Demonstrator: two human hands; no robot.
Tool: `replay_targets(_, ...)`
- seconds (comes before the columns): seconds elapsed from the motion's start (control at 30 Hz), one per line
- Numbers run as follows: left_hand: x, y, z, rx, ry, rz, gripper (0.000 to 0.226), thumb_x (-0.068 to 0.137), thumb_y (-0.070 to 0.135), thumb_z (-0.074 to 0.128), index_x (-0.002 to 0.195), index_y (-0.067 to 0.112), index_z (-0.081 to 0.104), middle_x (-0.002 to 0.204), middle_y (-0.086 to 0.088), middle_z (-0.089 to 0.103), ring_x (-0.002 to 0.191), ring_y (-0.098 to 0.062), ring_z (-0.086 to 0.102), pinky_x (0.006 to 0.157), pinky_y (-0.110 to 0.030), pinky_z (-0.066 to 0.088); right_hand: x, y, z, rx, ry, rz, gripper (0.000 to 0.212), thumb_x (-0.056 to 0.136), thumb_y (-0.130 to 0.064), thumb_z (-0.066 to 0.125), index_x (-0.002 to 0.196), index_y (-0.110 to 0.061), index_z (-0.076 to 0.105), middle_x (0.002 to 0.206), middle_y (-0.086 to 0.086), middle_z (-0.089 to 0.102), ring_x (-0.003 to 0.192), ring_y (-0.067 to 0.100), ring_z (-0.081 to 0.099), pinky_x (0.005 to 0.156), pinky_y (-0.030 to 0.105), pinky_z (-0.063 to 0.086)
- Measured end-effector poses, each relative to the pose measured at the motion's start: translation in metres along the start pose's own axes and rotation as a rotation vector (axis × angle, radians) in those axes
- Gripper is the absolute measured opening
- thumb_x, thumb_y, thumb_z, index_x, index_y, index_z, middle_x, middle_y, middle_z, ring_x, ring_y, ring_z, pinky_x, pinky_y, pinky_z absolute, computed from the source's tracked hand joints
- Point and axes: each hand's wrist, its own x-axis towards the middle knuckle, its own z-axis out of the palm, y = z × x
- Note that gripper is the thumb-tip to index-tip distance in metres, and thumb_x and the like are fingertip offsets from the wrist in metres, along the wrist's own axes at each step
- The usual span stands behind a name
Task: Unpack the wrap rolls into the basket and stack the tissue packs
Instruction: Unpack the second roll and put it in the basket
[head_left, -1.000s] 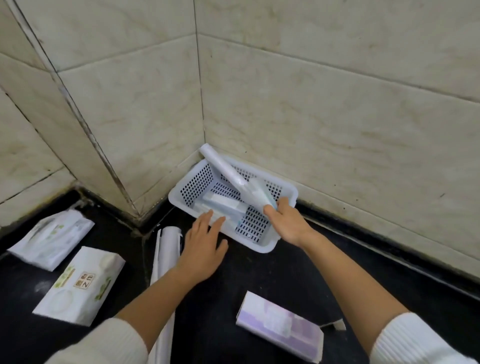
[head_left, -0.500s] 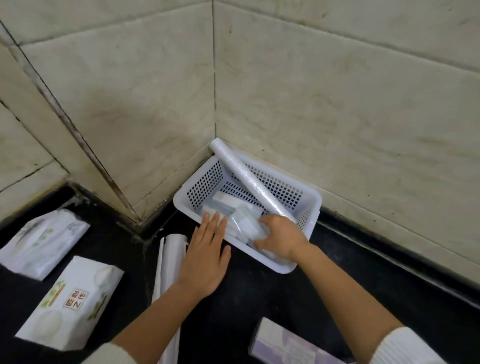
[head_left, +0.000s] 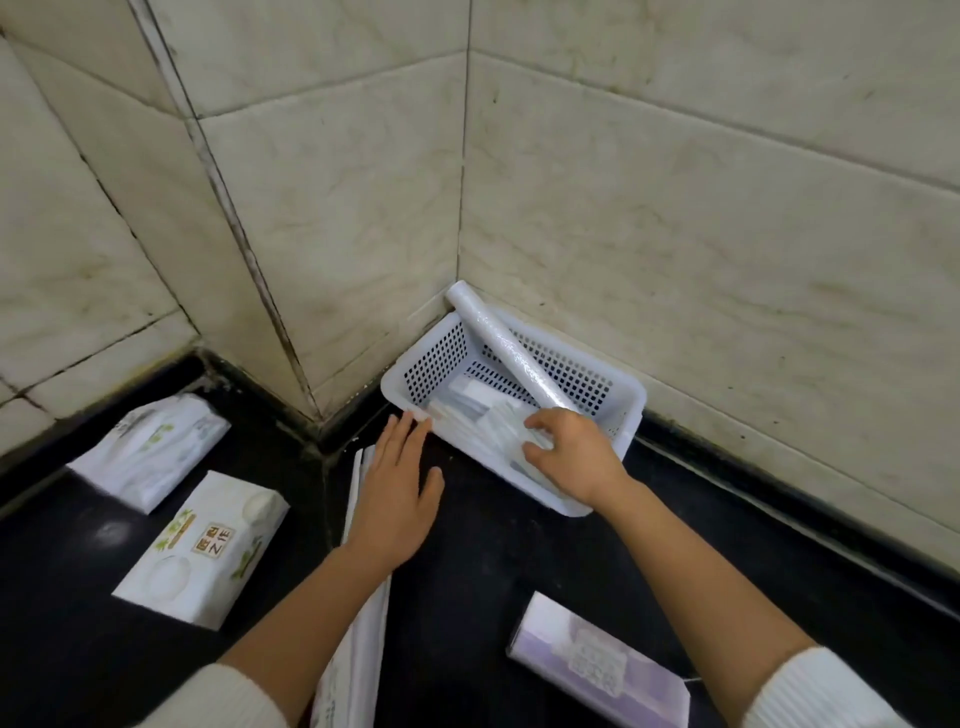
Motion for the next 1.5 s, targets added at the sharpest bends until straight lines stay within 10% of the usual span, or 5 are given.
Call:
replay_targets(0.3,-0.117,-0.054,-0.033,-0.393,0.077,-0.64,0.045,0.091,0.02,0.058,0.135,0.018,0.048,0.133,-0.009,0.054,0.116,-0.018,0.053,0.098,-0.033,0.043,-0.079,-0.08,0.086,0.325,-0.078,-0.015,0.02,0.085,-0.011,0.063,0.103,-0.01,0.071,0.097,0.005,0.072,0.082,0.012,0.063,0.077,0.019,0.045)
replay_targets(0.57,-0.156,-0.057,-0.028,-0.349,-0.207,-0.63,0.078,0.069,0.042,0.075,0.138,0.027,0.04,0.126,0.0,0.052,0.117,-0.02,0.051,0.098,-0.045,0.048,-0.099,-0.12,0.144,0.303,-0.223,0.106,0.033,0.093,-0.009,0.051,0.125,-0.005,0.06,0.126,0.012,0.059,0.111,0.023,0.058,0.09,0.023,0.044)
replay_targets(0.83,-0.152,-0.055,-0.034,-0.389,-0.107,-0.606,0.039,0.088,0.026,0.057,0.126,0.019,0.054,0.106,-0.001,0.068,0.087,-0.011,0.064,0.064,-0.02,0.047,-0.1,-0.114,0.153,0.344,-0.294,0.354,0.017,0.089,-0.017,0.055,0.086,-0.005,0.066,0.087,0.008,0.063,0.078,0.019,0.062,0.072,0.031,0.052)
replay_targets(1.03,-0.155,-0.073,-0.043,-0.525,-0.122,-0.661,0.028,0.093,0.013,0.044,0.069,0.014,0.059,0.067,-0.002,0.058,0.06,-0.011,0.05,0.056,-0.024,0.038,-0.104,-0.114,0.172,0.364,-0.32,0.461,0.029,0.081,-0.04,0.068,0.073,-0.018,0.052,0.076,-0.003,0.057,0.067,0.008,0.056,0.053,0.019,0.04)
replay_targets(1.5,-0.149,-0.079,-0.056,-0.279,-0.267,-0.567,0.037,0.086,-0.002,0.042,0.108,0.014,0.066,0.094,0.0,0.069,0.079,-0.014,0.062,0.061,-0.019,0.048,-0.112,-0.098,0.123,0.74,-0.413,0.569,0.063,0.062,-0.045,0.073,0.111,-0.006,0.061,0.099,0.012,0.071,0.086,0.024,0.071,0.066,0.033,0.059)
